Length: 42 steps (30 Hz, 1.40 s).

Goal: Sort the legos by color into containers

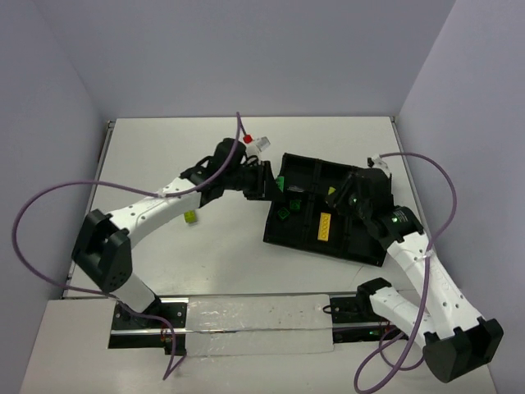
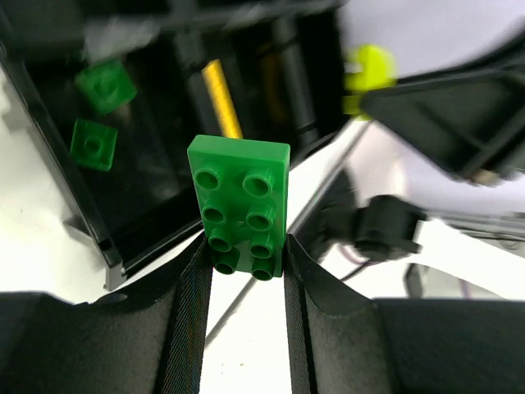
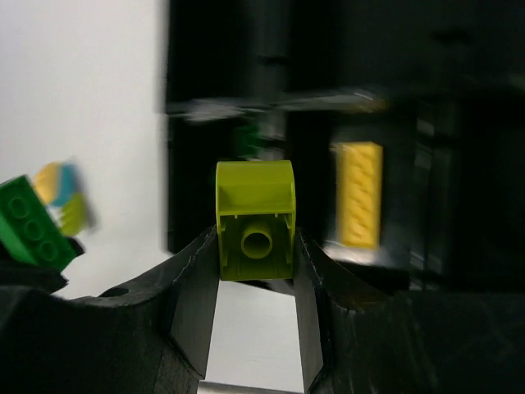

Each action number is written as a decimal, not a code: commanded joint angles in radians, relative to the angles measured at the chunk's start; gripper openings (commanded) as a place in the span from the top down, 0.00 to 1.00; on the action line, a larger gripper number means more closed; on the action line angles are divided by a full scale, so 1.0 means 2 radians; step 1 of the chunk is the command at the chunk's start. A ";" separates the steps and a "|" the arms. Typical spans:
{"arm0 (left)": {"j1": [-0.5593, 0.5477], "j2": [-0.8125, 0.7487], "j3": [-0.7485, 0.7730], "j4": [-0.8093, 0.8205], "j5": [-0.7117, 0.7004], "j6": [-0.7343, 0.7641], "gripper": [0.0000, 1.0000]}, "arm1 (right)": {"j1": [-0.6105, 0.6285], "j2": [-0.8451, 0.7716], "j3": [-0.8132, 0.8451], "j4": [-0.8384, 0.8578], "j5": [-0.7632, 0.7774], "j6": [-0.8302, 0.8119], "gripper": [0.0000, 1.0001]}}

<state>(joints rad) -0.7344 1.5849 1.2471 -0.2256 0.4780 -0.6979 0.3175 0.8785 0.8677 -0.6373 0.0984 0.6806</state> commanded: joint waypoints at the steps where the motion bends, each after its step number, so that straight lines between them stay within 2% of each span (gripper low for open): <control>1: -0.046 0.051 0.057 -0.093 -0.068 0.040 1.00 | -0.015 -0.035 -0.032 -0.121 0.122 0.060 1.00; 7: -0.078 0.116 0.120 -0.137 -0.134 0.047 1.00 | -0.027 -0.080 -0.066 -0.152 0.166 0.110 1.00; 12: -0.084 0.151 0.164 -0.159 -0.167 0.052 1.00 | -0.031 -0.073 -0.063 -0.175 0.198 0.150 0.99; 17: -0.087 0.180 0.194 -0.181 -0.179 0.057 0.98 | -0.049 -0.081 -0.071 -0.185 0.231 0.192 0.91; 21: -0.087 0.195 0.205 -0.198 -0.180 0.061 0.80 | -0.061 -0.077 -0.071 -0.184 0.246 0.190 0.89; 23: -0.087 0.196 0.209 -0.203 -0.178 0.065 0.54 | -0.065 -0.073 -0.071 -0.177 0.245 0.188 0.86; 24: -0.088 0.196 0.211 -0.205 -0.178 0.066 0.52 | -0.066 -0.072 -0.073 -0.172 0.244 0.185 0.84; 27: -0.088 0.192 0.237 -0.230 -0.178 0.073 0.26 | -0.073 -0.061 -0.073 -0.155 0.239 0.171 0.67; 31: -0.090 0.175 0.264 -0.256 -0.192 0.084 0.09 | -0.078 -0.048 -0.078 -0.125 0.217 0.146 0.45; 34: -0.089 0.170 0.293 -0.294 -0.214 0.087 0.07 | -0.080 -0.036 -0.083 -0.104 0.200 0.130 0.35; 40: -0.079 0.128 0.304 -0.299 -0.270 0.072 0.07 | -0.081 -0.037 -0.071 -0.071 0.179 0.067 0.33; 42: -0.067 0.115 0.304 -0.306 -0.299 0.061 0.08 | -0.081 -0.053 -0.068 -0.046 0.140 0.027 0.35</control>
<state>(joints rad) -0.9019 1.9169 1.8061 -0.7919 0.0087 -0.5457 0.1629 0.8132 0.7100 -0.8597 0.4521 0.8856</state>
